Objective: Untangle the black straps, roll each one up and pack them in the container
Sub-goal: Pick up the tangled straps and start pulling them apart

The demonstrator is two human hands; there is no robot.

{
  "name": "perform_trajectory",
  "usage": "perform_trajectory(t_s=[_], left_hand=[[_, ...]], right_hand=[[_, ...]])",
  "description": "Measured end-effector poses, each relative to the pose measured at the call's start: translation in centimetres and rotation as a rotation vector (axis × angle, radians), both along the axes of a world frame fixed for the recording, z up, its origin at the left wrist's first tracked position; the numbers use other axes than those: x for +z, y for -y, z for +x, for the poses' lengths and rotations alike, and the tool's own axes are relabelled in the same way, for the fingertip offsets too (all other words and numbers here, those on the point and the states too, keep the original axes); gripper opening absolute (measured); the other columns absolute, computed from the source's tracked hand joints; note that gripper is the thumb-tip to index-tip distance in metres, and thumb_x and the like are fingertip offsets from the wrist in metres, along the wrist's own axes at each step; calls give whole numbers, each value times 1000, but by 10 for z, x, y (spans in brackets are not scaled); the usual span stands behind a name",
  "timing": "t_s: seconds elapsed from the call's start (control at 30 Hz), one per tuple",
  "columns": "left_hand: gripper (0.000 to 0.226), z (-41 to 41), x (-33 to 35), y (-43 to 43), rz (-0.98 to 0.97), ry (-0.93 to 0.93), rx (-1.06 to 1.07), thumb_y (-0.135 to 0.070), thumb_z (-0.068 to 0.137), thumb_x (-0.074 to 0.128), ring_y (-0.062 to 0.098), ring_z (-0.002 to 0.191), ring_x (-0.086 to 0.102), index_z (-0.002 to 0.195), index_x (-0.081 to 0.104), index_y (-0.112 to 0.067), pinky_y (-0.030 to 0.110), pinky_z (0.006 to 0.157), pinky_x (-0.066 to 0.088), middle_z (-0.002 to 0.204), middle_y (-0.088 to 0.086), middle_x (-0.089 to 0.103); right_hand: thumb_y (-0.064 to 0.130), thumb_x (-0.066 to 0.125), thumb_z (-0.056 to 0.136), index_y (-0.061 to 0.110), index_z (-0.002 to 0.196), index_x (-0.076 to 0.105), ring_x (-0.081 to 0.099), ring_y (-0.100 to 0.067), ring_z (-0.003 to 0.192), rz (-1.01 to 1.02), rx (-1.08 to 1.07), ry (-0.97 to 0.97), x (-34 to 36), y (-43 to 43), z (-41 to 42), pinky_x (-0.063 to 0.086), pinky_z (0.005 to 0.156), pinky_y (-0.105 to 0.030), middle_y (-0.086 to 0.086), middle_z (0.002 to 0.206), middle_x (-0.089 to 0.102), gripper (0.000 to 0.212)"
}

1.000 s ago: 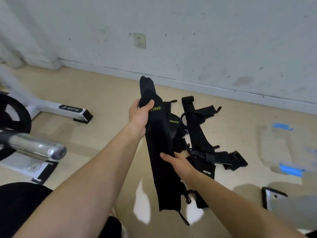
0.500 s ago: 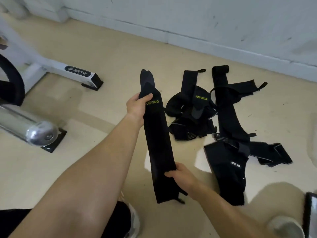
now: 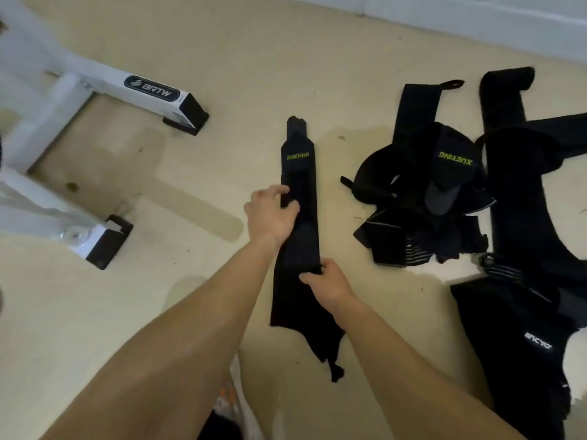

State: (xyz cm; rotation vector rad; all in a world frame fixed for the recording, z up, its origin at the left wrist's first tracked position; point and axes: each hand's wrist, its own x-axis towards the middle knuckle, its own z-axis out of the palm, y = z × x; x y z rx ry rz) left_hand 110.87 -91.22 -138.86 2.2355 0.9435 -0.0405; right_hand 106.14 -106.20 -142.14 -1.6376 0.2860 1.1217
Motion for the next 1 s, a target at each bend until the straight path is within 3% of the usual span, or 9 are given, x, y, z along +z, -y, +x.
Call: perform_trajectory(t_s=[0.07,0.17,0.3,0.43,0.5,0.67,0.77,0.9,1.0], left_hand=[[37,-25,-18,19,121,-101,-157,-35,95,64,31,131,41,131,65,-28,35,108,37,141,6,50],[58,-45,-33,32,181,-241,-342,-46,95,61,31,141,32,149,49,-27,43,113,38,158,6,36],[96,-60,-42,41,186,-399,-511,-61,92,61,30,156,9,164,8,-25,49,125,20,172,8,-4],[101,-65,-51,32,233,-418,-563,-55,95,60,30,158,-3,164,-7,-24,52,128,11,170,9,-20],[100,-62,-52,18,237,-418,-565,-53,95,61,28,159,-4,164,-6,-26,53,128,11,171,7,-20],[90,-44,-45,-27,235,-430,-516,-46,99,60,28,159,-3,164,-2,-34,48,125,25,172,-3,-16],[88,-40,-37,-43,234,-395,-375,-47,97,61,37,155,10,163,4,-38,50,118,35,173,-7,-4],[94,-59,-31,-51,119,-376,-7,-65,79,73,40,138,35,151,29,-23,53,101,44,154,9,31],[91,-81,-32,-58,154,-476,28,-62,79,75,40,131,37,148,34,-20,50,93,45,144,13,33]], right_hand=[[19,64,94,18,130,49,64,-18,98,-74,33,37,-3,6,-13,56,92,-39,4,106,62,39],[20,61,94,21,126,46,65,-16,90,-168,73,93,3,19,-31,59,84,-41,5,101,62,36],[21,57,94,24,114,41,64,-17,85,-301,136,172,11,27,-49,58,76,-41,5,98,62,26],[10,57,94,20,123,46,64,-15,90,-234,107,166,9,17,-59,59,80,-37,3,106,65,32],[7,56,95,16,132,49,63,-13,92,-171,97,132,9,10,-60,58,81,-32,4,109,65,39],[11,51,96,17,146,49,58,-21,122,-221,215,214,7,2,-58,48,98,-30,-2,139,59,50],[9,50,97,23,142,52,57,-20,120,-178,216,287,4,2,-53,48,101,-31,-3,138,56,47],[11,51,99,28,143,56,51,-20,128,-80,390,462,-1,-11,-53,42,108,-30,2,143,49,47],[16,46,100,32,148,50,36,-27,137,-90,631,548,-1,-26,-55,34,115,-35,3,153,40,50]])
